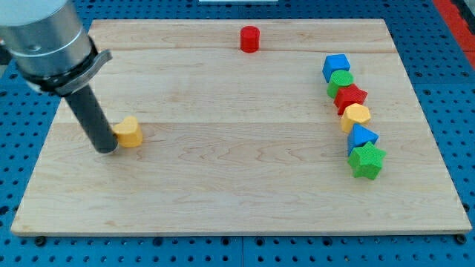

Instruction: Move the yellow heart towards the blue cube

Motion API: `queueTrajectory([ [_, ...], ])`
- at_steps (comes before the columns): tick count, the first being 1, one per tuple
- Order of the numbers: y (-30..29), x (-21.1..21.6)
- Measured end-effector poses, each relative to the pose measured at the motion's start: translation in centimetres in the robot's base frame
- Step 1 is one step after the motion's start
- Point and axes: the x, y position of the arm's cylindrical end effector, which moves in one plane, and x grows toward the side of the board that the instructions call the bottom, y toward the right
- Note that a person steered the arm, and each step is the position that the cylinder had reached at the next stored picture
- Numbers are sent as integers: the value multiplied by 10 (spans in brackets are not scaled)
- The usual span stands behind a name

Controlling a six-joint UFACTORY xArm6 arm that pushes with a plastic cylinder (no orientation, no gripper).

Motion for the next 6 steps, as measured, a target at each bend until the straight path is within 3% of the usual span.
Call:
queueTrajectory([
  [2,78,-55],
  [5,243,-151],
  [6,269,-160],
])
